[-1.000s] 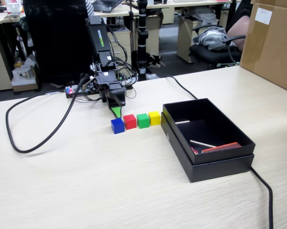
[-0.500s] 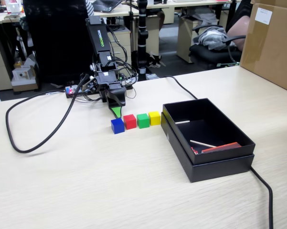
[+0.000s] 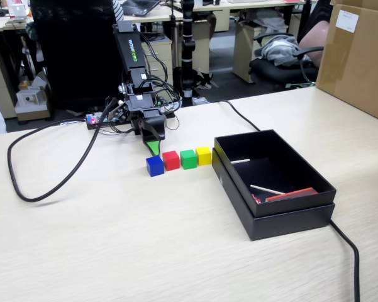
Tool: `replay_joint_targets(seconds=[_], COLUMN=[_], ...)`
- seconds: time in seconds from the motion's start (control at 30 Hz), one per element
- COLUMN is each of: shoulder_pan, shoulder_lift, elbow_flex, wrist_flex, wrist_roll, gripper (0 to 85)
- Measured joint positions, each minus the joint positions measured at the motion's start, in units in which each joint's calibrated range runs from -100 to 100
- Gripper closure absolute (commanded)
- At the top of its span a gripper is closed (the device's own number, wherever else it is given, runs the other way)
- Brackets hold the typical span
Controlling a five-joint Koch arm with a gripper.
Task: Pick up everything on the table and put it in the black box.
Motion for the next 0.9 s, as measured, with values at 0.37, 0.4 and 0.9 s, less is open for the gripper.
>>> replay_joint_targets(seconds=[0.37,0.4,0.9], shoulder_pan=[-0.34,-0.34,-1.22], shoulder_lift=[1.81,2.46,24.98], elbow_flex=[18.99,21.45,37.79], wrist_flex=[-23.07,-24.78,-31.51], wrist_roll=[0.98,0.98,1.17], gripper=[37.9,37.9,38.2])
